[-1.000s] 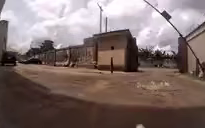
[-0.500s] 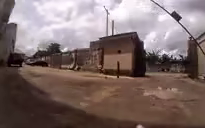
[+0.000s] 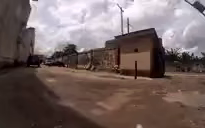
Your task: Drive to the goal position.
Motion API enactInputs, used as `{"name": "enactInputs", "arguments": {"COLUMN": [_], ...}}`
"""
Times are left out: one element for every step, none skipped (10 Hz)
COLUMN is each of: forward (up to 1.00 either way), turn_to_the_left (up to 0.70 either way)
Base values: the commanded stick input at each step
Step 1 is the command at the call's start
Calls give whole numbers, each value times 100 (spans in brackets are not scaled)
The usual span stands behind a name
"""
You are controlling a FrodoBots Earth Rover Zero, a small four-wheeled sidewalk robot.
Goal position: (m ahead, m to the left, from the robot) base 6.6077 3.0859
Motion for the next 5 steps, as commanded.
{"name": "enactInputs", "arguments": {"forward": [70, 70, 70, 70, 70], "turn_to_the_left": [39, 39, 39, 39, 39]}}
